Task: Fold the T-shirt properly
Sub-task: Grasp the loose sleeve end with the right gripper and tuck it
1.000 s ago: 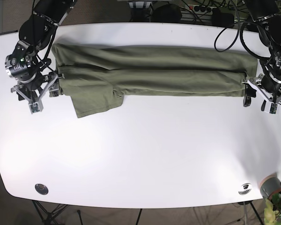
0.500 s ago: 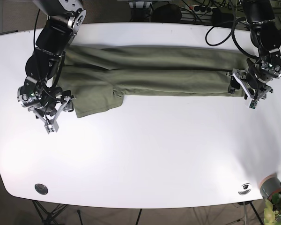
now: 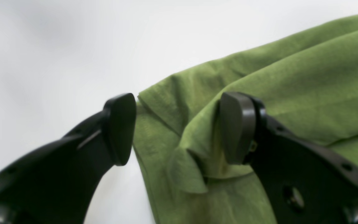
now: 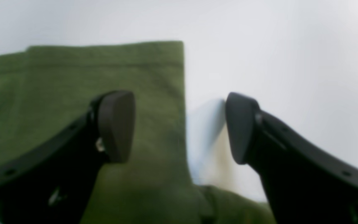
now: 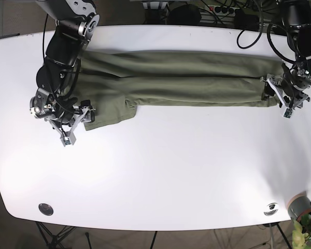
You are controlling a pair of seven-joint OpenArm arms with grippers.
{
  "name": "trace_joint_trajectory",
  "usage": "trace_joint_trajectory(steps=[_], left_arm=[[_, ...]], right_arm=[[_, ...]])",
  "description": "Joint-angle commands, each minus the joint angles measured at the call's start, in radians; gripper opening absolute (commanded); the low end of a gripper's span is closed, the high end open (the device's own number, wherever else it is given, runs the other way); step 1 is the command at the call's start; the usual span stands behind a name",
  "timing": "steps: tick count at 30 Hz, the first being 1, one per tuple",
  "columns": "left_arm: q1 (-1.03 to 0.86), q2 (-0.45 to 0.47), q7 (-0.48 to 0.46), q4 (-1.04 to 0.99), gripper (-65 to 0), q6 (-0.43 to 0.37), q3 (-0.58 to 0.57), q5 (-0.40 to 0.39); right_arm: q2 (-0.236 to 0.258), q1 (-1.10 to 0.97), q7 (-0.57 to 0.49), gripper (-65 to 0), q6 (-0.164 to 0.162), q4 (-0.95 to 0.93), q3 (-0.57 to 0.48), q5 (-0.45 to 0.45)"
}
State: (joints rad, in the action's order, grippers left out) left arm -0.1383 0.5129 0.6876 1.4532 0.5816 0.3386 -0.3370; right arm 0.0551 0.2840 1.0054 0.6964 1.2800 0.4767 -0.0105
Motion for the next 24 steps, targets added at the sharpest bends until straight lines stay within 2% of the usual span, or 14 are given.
trace_joint_trajectory(steps=[1, 5, 12, 13, 14, 17, 19, 20, 21, 24], left_arm=[[0.007, 0.023, -0.021, 0.011, -25.4, 0.001, 0.003, -0.007], [0.007, 0.017, -0.021, 0.008, -25.4, 0.001, 0.001, -0.007], [0.006, -0.006, -0.022, 0.005, -25.4, 0.001, 0.006, -0.006], [0.006, -0.006, -0.022, 0.001, -25.4, 0.001, 0.006, -0.006], [0.006, -0.006, -0.022, -0.006, -25.4, 0.001, 0.006, -0.006], [0.012, -0.004, -0.024, -0.032, -25.4, 0.001, 0.004, -0.006], [0.013, 0.003, -0.036, -0.044, -25.4, 0.001, 0.006, -0.006], [0.012, 0.01, -0.045, -0.045, -25.4, 0.001, 0.004, -0.006], [0.012, 0.01, -0.055, -0.049, -25.4, 0.001, 0.003, -0.006], [0.012, 0.011, -0.064, -0.065, -25.4, 0.001, 0.001, -0.006]], right_arm=[[0.001, 0.008, -0.006, -21.2, 0.002, 0.013, -0.036, -0.018], [-0.019, -0.009, -0.006, -21.2, 0.002, 0.019, -0.082, -0.018], [-0.047, -0.027, -0.007, -21.6, 0.002, 0.014, -0.086, -0.013], [-0.048, -0.027, -0.009, -23.1, 0.002, 0.014, -0.083, -0.012], [-0.048, -0.027, -0.016, -25.4, 0.002, 0.013, -0.083, -0.012], [-0.048, -0.029, -0.047, -39.0, 0.002, 0.014, -0.088, -0.01], [-0.048, -0.03, -0.05, -55.6, 0.002, 0.017, -0.088, -0.01], [-0.048, -0.03, -0.05, -61.4, 0.002, 0.019, -0.086, -0.012], [-0.048, -0.03, -0.05, -63.7, 0.002, 0.02, -0.085, -0.015], [-0.048, -0.035, -0.049, -60.9, 0.002, 0.069, -0.083, -0.018]])
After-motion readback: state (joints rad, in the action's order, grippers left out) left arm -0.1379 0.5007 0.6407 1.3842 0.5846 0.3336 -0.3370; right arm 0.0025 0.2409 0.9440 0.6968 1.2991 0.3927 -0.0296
